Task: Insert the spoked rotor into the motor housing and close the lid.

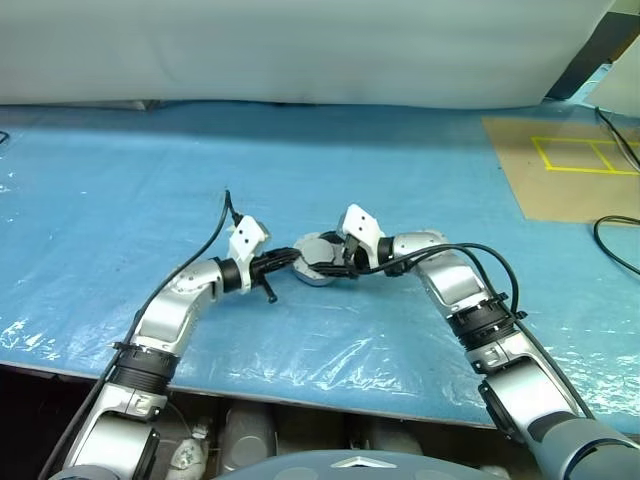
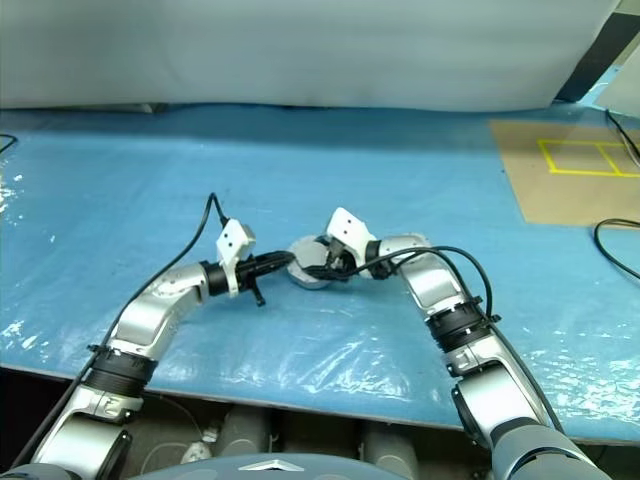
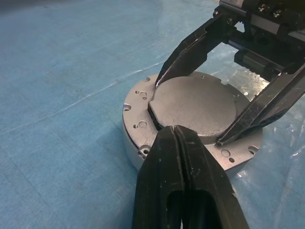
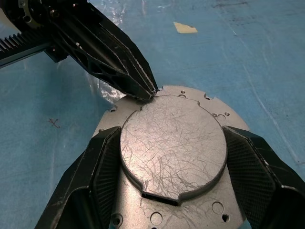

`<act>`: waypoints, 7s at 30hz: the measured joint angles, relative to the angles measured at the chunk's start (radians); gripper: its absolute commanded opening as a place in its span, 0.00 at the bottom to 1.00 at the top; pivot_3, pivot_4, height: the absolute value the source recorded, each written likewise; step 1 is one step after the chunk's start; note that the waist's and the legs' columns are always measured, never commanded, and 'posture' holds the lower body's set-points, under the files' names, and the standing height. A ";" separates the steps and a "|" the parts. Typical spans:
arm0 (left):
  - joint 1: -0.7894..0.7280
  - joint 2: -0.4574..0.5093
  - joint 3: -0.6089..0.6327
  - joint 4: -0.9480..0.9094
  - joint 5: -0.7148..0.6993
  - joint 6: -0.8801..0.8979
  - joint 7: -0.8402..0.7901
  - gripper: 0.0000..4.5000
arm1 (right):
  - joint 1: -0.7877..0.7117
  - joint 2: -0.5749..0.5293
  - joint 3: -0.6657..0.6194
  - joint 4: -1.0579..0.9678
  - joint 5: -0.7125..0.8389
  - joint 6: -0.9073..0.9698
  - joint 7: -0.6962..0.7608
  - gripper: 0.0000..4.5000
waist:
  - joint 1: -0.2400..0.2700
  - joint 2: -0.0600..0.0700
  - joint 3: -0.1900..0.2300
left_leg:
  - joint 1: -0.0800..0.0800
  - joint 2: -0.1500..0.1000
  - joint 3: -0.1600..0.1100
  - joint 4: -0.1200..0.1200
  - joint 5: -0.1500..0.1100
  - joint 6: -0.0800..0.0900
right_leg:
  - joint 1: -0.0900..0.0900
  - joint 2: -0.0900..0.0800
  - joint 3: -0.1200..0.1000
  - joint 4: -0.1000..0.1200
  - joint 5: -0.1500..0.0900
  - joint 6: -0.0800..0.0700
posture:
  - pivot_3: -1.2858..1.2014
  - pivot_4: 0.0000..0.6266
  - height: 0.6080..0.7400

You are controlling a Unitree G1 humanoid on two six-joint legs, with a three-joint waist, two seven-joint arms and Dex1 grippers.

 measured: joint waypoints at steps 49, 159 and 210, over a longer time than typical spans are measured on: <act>-0.007 0.018 -0.029 0.013 0.072 -0.056 -0.072 0.00 | 0.038 -0.021 -0.480 0.054 0.514 0.841 -0.099 0.99 | 0.021 0.003 -0.001 | -0.004 0.001 0.001 -0.012 0.002 -0.003 | -0.004 0.001 -0.001 -0.012 0.000 0.000 | 0.52 0.24 1.00; 0.097 -0.047 0.591 -0.021 -0.932 0.723 0.203 0.99 | -0.033 0.291 -0.716 -0.054 0.923 1.046 -0.491 0.30 | 0.025 0.002 -0.002 | -0.019 0.000 0.002 -0.017 0.001 -0.007 | -0.019 0.004 -0.005 -0.011 0.001 0.006 | 0.52 0.24 1.00; -0.084 -0.175 0.462 0.100 -0.894 0.733 0.231 0.59 | -0.023 0.289 -0.666 -0.113 0.941 0.993 -0.580 0.74 | 0.021 0.000 -0.001 | -0.019 -0.003 -0.001 -0.005 0.001 -0.007 | -0.018 0.003 -0.005 -0.001 0.002 0.008 | 0.52 0.24 1.00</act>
